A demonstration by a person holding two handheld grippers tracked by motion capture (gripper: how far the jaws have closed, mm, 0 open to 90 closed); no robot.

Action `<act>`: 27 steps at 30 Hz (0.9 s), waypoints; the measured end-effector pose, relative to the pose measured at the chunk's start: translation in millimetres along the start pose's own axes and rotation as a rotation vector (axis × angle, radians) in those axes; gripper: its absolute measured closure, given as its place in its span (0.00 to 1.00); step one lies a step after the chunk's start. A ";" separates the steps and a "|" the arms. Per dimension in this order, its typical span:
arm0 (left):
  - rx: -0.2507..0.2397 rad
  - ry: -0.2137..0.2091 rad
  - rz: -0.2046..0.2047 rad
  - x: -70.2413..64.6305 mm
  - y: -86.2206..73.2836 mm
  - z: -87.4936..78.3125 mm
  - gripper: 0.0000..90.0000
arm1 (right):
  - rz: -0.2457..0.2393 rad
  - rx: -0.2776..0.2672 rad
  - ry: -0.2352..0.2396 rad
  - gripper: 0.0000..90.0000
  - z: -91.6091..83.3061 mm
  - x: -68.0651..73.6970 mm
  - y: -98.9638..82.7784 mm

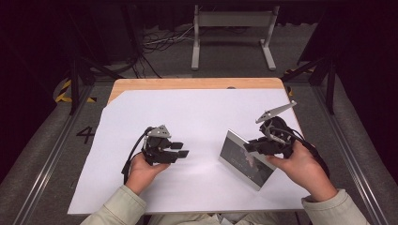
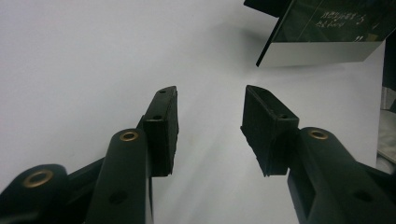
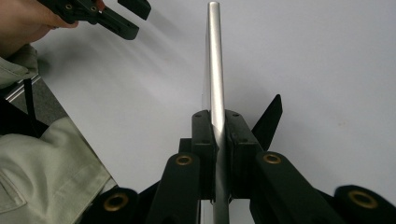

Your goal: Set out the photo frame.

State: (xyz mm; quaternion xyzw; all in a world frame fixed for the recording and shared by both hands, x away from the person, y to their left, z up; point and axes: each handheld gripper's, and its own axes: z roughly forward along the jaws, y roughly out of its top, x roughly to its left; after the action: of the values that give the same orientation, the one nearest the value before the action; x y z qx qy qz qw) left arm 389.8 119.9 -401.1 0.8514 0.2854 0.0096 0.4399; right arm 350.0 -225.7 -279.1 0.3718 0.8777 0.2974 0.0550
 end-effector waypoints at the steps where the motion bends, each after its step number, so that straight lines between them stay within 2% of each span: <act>1: -0.002 0.004 -0.003 0.2 -1.1 -1.2 0.63 | -0.010 0.000 0.002 0.93 0.3 0.4 3.0; 4: -0.005 0.010 -0.003 1.1 -3.2 -3.9 0.63 | -0.034 -0.001 0.011 0.93 0.9 0.7 8.9; 7: -0.011 0.024 -0.015 1.9 -7.6 -9.1 0.63 | -0.087 -0.001 0.037 0.93 2.9 0.5 20.2; 8: -0.011 0.024 -0.015 1.9 -7.6 -9.1 0.63 | -0.087 -0.001 0.037 0.93 2.9 0.5 20.2; 15: -0.024 0.041 -0.032 4.9 -11.3 -15.6 0.63 | -0.197 0.015 0.074 0.93 11.1 0.7 39.7; 18: -0.031 0.043 -0.035 6.6 -11.1 -16.9 0.63 | -0.217 0.018 0.084 0.93 13.3 0.0 42.9; 20: -0.040 0.043 -0.041 7.8 -10.9 -18.2 0.63 | -0.255 0.025 0.098 0.93 15.6 -1.7 45.6; 27: -0.049 0.045 -0.054 10.5 -11.5 -19.6 0.63 | -0.300 0.050 0.117 0.93 22.9 -8.3 54.0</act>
State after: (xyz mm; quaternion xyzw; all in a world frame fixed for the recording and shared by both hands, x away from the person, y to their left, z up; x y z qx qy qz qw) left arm 387.8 144.8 -400.2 0.8319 0.3178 0.0236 0.4542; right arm 396.8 -190.8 -268.5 0.2199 0.9321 0.2852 0.0384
